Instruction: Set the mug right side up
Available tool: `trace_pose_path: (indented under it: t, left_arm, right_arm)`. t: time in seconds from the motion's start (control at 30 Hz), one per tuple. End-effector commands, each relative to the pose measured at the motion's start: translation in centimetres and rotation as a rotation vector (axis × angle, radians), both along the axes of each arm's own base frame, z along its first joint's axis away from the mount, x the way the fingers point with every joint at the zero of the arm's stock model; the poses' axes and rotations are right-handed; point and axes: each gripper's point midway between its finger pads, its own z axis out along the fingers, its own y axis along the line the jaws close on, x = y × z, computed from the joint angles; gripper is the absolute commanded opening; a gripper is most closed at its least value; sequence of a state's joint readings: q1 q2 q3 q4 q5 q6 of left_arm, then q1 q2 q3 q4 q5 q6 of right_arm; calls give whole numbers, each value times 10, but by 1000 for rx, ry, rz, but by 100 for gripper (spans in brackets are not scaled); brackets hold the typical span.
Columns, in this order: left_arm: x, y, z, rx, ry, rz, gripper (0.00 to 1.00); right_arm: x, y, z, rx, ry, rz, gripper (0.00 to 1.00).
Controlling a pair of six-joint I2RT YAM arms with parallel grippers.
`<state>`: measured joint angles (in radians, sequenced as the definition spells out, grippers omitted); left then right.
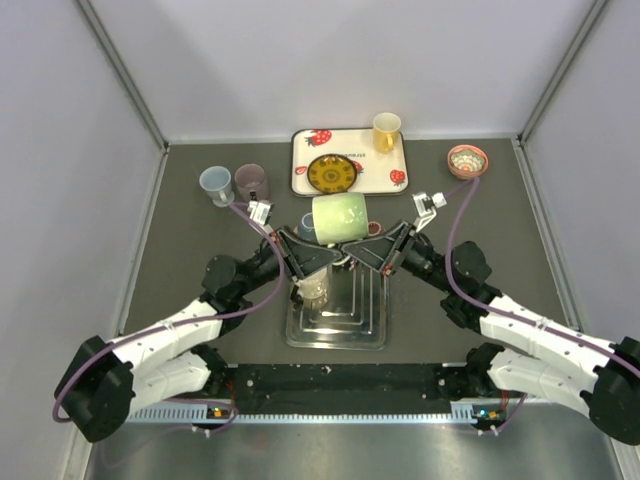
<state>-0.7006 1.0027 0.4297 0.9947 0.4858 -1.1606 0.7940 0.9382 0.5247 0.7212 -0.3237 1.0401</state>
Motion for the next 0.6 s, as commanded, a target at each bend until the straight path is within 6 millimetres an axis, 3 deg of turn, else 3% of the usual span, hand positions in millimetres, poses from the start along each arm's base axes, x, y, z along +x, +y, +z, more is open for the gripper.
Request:
trace_pose_path:
  t: [0.0,0.07,0.1,0.2,0.37,0.47,0.57]
  left_arm:
    - [-15,11,64,-180,-153,-9,8]
    - [-17,13,69,-200,-154,-12,4]
    - [-17,13,71,-204,-150,-12,7]
    - [-17,14,74,-215,-144,-10,30]
    - [-16,14,80,-225,-142,-8,42]
    - [-16,11,83,-221,-147,-13,42]
    - [-16,9,82,-217,-148,-16,28]
  right_arm:
    - [-8,-5,27,63,-93,12,0]
    - [-8,-5,24,53,-93,8,0]
    - [-8,-5,22,48,-92,9,0]
    - [-8,-5,19,39,-92,6,0]
    - [-6,-4,9,-6,-100,-4,0]
    - [-5,-4,2,-27,-94,-13,0]
    - [-6,-4,0,-34,-92,-8,0]
